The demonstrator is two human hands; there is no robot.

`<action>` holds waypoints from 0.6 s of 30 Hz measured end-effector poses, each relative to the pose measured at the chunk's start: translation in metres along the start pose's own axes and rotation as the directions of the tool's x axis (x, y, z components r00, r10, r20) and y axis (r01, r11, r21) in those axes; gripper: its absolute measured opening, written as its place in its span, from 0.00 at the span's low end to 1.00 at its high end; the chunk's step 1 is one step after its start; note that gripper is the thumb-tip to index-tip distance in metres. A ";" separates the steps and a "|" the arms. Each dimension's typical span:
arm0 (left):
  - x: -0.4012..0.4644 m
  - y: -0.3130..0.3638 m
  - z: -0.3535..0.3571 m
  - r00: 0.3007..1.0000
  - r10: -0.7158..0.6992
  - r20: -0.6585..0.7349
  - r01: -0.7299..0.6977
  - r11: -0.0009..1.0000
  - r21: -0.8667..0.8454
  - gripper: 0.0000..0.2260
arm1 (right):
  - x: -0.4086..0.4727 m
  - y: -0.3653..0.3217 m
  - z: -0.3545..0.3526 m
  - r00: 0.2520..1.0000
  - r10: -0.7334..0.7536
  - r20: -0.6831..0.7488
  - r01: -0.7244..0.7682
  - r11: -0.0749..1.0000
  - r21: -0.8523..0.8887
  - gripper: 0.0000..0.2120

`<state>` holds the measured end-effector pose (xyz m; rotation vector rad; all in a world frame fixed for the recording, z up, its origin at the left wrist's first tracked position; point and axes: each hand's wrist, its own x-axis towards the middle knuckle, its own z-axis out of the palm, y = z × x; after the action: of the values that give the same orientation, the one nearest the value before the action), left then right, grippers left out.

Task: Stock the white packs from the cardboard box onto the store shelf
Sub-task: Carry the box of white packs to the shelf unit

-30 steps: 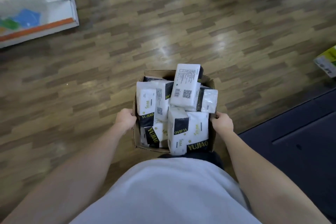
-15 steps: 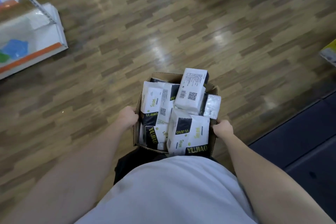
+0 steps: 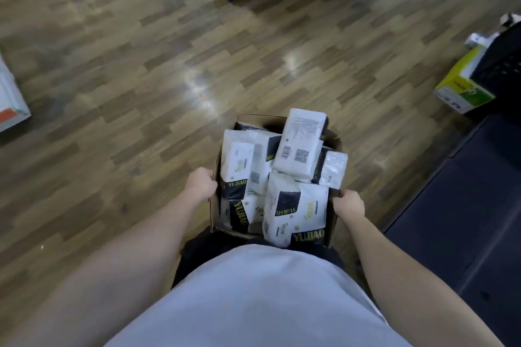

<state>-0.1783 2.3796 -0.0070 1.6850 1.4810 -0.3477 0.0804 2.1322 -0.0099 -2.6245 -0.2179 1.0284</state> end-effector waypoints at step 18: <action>0.196 0.234 -0.082 0.979 0.196 0.056 -0.202 0.967 0.157 0.06 | 0.150 -0.119 -0.067 0.981 0.158 -0.114 -0.119 0.949 0.294 0.11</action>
<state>0.0610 2.5858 0.0019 1.9268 1.2689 -0.3986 0.2320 2.2658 -0.0183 -2.4573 0.1403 0.8453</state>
